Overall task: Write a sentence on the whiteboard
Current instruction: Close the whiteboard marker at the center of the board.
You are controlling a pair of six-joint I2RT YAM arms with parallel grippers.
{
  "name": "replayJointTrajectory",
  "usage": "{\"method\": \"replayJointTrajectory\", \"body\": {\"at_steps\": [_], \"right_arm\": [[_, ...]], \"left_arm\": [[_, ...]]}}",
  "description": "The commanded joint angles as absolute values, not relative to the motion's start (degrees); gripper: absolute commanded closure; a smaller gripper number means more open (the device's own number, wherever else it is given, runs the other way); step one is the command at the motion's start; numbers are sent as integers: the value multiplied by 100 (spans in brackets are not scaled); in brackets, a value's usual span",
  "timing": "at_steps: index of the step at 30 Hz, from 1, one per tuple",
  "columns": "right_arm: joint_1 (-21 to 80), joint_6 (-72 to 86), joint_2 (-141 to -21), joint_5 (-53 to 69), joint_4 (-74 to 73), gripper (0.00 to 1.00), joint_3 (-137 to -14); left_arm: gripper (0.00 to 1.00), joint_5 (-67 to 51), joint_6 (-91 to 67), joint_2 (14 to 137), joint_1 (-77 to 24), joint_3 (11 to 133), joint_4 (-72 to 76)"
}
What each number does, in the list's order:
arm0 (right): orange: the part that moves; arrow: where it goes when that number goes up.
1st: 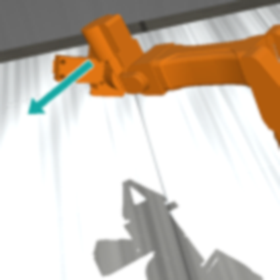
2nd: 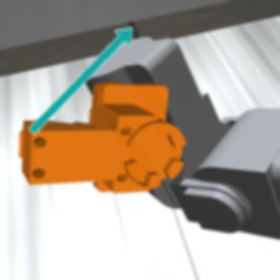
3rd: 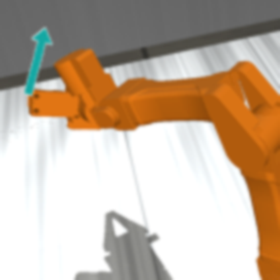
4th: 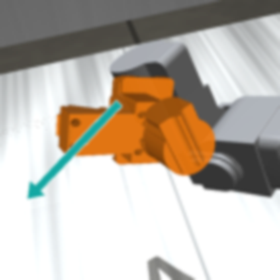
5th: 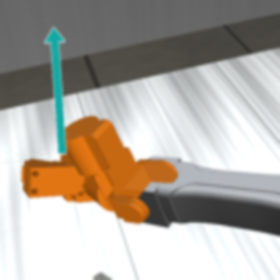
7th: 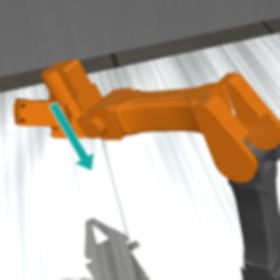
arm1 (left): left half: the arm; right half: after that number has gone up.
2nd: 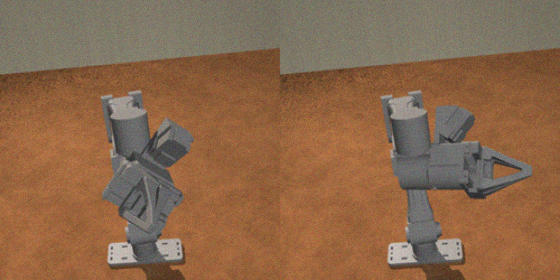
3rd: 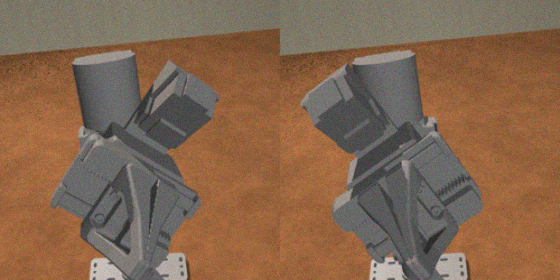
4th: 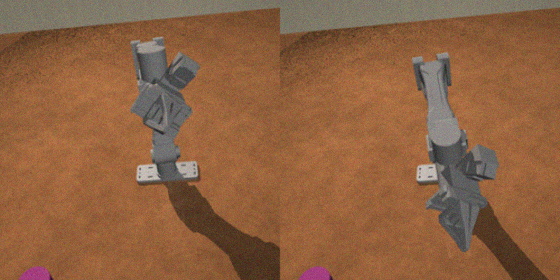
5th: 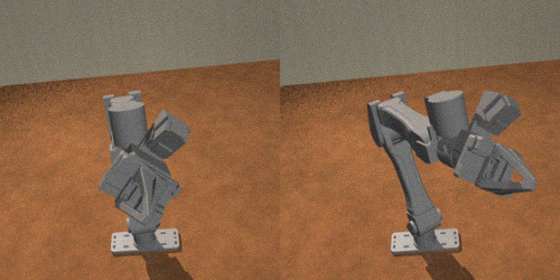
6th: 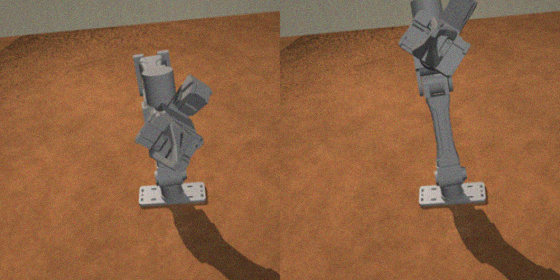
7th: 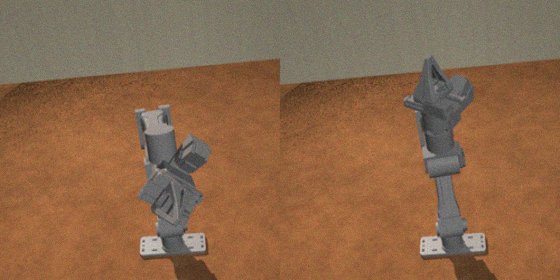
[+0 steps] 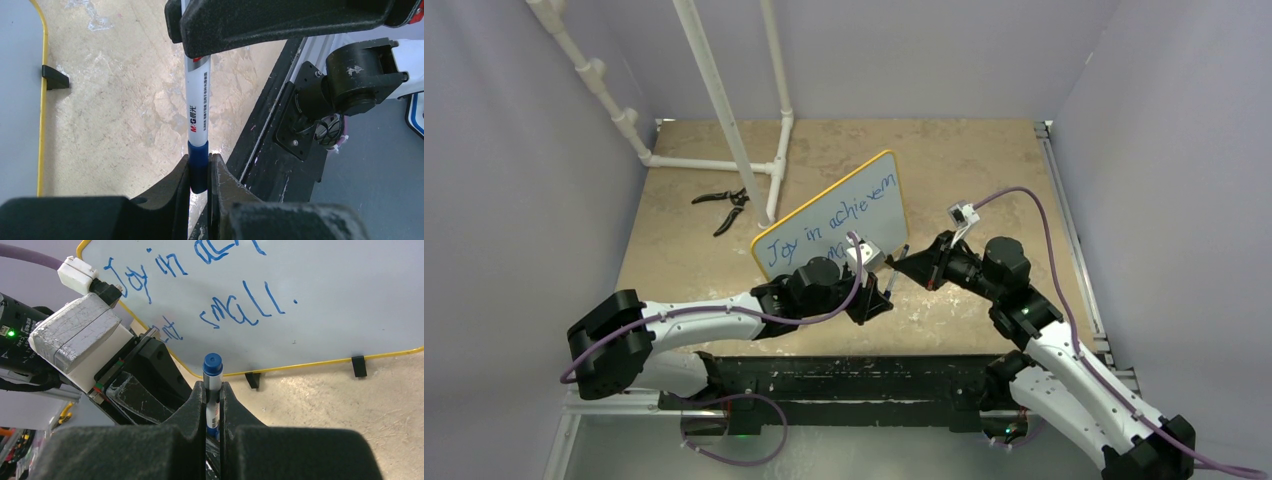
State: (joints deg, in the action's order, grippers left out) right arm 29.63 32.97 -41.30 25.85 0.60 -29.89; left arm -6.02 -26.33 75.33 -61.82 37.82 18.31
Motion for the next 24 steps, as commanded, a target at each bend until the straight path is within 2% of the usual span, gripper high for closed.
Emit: {"method": "replayJointTrajectory", "body": {"at_steps": [1,10,24], "right_arm": [[3243,3354,-4271,3308,-836,100,-2725],[3313,3248,-4353,3330,-899,100,-2698],[3354,2898,-4335,3577,-1041,100,-2726]], "left_arm": [[100,-211,-2571,7278,-5929,4439,3624],[100,-369,-2581,7269,-5778,4508,3776],[100,-1355,-2931,7289,-5388,4372,4372]]}}
